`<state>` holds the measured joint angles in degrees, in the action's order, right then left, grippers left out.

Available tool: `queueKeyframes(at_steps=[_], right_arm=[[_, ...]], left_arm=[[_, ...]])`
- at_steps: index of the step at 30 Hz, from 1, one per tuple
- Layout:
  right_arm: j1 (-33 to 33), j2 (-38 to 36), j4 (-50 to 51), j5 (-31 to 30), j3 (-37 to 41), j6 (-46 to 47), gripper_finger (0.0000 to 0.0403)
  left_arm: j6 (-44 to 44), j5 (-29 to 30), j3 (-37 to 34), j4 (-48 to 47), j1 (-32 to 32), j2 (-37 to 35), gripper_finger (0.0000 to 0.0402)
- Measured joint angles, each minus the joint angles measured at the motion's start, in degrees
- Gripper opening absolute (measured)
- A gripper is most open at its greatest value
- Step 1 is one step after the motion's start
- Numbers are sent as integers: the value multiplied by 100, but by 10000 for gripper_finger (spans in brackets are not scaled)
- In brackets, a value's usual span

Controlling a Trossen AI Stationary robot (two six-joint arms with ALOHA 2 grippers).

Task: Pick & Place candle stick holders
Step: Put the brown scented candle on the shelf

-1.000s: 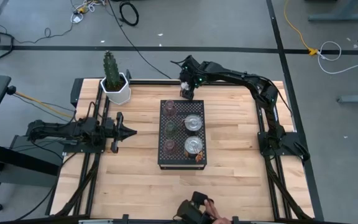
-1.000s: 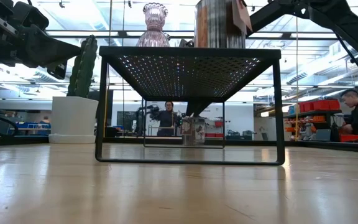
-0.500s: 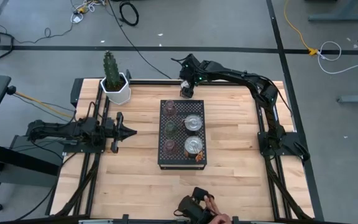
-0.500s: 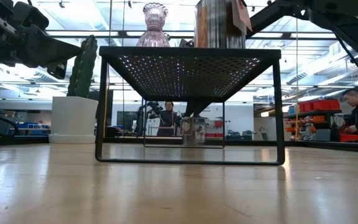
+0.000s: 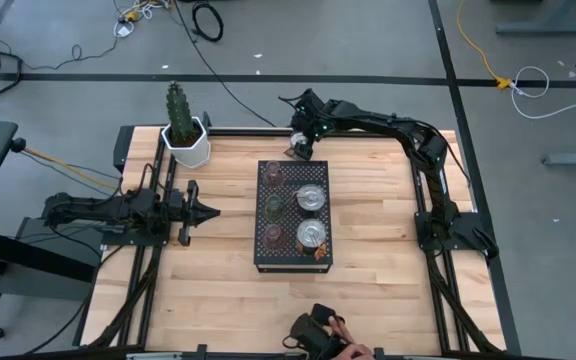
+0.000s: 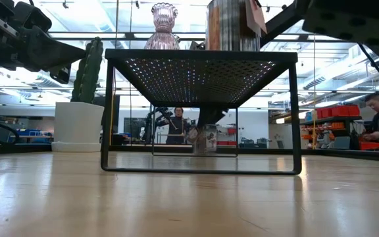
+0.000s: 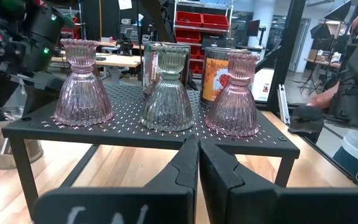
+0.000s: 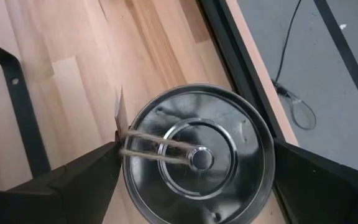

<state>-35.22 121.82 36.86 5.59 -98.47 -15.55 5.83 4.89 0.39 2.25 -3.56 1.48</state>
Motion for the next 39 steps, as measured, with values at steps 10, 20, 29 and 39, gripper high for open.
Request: queueKeyframes(at_steps=[10,20,29,39], right_arm=[[-35,0,-47,281,106,-15,400],[-35,0,-110,377,115,-2,400],[-33,0,-118,386,115,0,400],[-28,2,-131,391,115,2,373]], left_arm=[[1,0,2,0,-1,0,18],[2,0,0,0,0,0,18],[1,0,2,-1,-1,0,18],[2,0,-1,-1,0,0,18]])
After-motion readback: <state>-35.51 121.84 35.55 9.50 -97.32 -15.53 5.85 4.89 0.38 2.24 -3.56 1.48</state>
